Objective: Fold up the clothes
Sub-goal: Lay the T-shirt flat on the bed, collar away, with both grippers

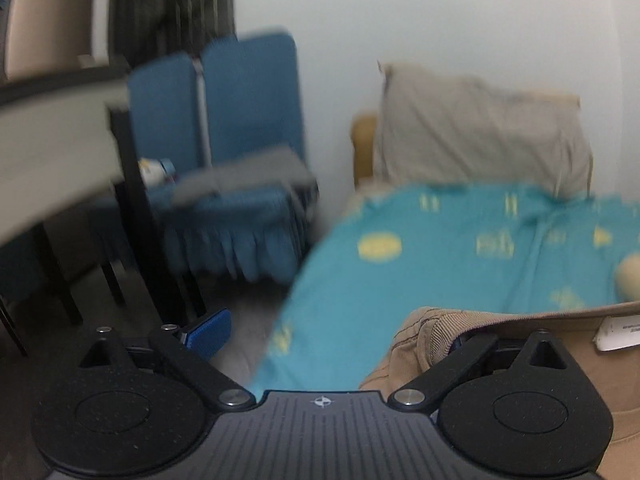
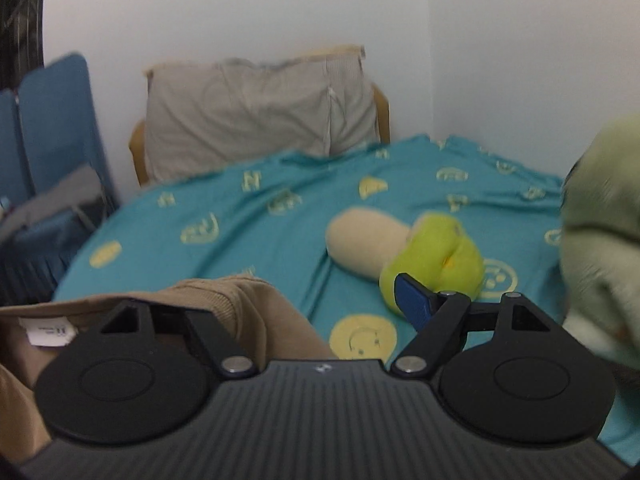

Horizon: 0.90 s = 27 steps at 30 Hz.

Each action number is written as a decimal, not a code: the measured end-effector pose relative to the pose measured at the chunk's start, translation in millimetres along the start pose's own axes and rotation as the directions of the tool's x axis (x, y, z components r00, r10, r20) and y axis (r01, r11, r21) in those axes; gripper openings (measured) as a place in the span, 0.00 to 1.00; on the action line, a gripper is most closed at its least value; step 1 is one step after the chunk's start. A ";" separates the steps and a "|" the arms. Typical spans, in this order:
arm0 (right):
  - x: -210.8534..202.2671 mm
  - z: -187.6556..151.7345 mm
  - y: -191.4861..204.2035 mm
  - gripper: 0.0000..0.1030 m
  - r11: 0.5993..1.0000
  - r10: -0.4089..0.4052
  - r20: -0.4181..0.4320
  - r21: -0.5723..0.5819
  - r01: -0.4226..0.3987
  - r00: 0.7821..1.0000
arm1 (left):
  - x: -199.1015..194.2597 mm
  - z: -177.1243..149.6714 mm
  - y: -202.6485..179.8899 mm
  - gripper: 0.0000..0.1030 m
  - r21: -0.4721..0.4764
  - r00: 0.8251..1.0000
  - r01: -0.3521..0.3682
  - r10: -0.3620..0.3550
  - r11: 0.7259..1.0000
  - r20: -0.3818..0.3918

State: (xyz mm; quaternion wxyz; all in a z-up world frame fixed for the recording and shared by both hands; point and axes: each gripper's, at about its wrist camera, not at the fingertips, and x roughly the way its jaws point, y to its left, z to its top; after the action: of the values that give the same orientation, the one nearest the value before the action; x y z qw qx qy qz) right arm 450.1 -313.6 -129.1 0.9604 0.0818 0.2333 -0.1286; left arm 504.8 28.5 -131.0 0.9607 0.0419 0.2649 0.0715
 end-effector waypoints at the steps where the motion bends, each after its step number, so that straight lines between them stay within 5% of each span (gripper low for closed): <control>1: 13.2 -6.3 -0.2 0.76 1.000 0.000 -0.026 -0.010 -0.001 1.000 | 11.5 -9.6 -5.4 0.96 0.019 1.000 0.001 -0.001 1.000 -0.027; 5: 43.4 -15.1 5.0 0.77 0.997 0.032 -0.215 -0.065 -0.047 0.976 | 41.1 -25.0 -28.6 0.95 0.189 0.988 0.030 0.000 0.982 -0.155; 8: 47.4 -13.9 25.1 0.80 0.973 0.079 -0.382 -0.172 -0.155 0.921 | 51.8 -26.7 -49.3 0.95 0.378 0.973 0.081 0.009 0.922 -0.230; 11: 32.5 -6.0 49.1 0.81 0.929 0.123 -0.408 -0.272 -0.249 0.904 | 48.7 -18.1 -61.2 0.97 0.479 0.965 0.118 0.014 0.870 -0.262; 14: 11.8 6.4 55.7 0.81 0.926 0.210 -0.404 -0.210 -0.313 0.891 | 35.9 -1.0 -55.4 0.98 0.403 0.936 0.249 -0.113 0.881 -0.333; 20: -72.1 14.9 46.9 0.81 0.941 0.275 -0.226 -0.138 -0.310 0.935 | -42.1 14.5 -10.2 0.99 0.207 0.943 0.315 -0.279 0.926 -0.183; 27: -227.3 -7.7 19.7 0.81 0.942 0.315 -0.054 -0.100 -0.319 0.948 | -189.7 -26.5 49.4 0.99 0.069 0.956 0.292 -0.290 0.954 -0.048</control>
State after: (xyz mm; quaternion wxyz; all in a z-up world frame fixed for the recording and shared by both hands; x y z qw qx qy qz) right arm 257.4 -245.7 -27.3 0.9670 0.0690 0.2415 0.0418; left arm 324.3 48.1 -52.5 0.9534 0.0373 0.2884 -0.0800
